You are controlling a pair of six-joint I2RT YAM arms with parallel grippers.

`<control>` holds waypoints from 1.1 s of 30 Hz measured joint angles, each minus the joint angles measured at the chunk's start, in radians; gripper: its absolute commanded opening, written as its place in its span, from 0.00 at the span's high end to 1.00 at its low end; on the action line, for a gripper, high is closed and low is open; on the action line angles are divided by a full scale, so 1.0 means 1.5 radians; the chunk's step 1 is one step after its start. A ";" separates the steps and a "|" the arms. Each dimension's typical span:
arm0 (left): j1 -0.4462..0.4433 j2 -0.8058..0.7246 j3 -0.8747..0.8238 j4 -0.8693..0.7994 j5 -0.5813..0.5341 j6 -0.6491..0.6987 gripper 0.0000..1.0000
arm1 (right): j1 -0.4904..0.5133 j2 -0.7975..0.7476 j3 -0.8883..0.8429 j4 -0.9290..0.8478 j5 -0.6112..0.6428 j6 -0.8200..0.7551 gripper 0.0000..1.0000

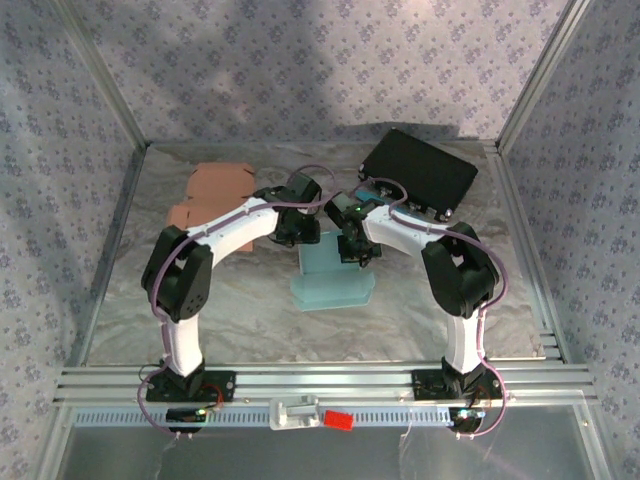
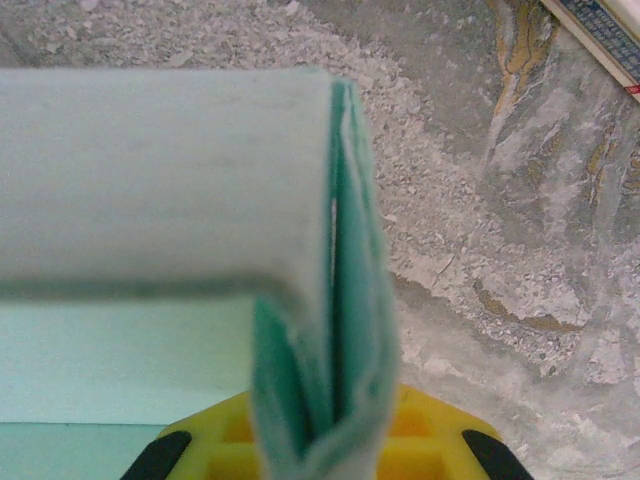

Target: Fold the paper box

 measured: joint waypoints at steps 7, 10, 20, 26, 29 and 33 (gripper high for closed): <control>-0.001 0.028 0.000 -0.015 -0.013 0.013 0.60 | 0.000 0.004 0.002 -0.002 0.000 0.000 1.00; -0.005 0.041 0.000 -0.017 -0.022 0.016 0.65 | 0.000 0.006 0.005 -0.003 0.000 0.000 1.00; -0.019 0.059 0.015 -0.022 -0.067 0.011 1.00 | 0.000 0.007 0.007 -0.002 -0.007 0.004 1.00; -0.021 0.072 0.034 -0.035 -0.081 -0.003 1.00 | -0.005 0.008 0.007 0.003 -0.015 0.010 1.00; -0.021 0.074 0.039 -0.047 -0.088 -0.013 1.00 | -0.005 0.009 0.007 0.006 -0.024 0.011 1.00; -0.021 0.077 0.048 -0.058 -0.094 -0.023 0.73 | -0.007 0.010 0.007 0.010 -0.033 0.015 1.00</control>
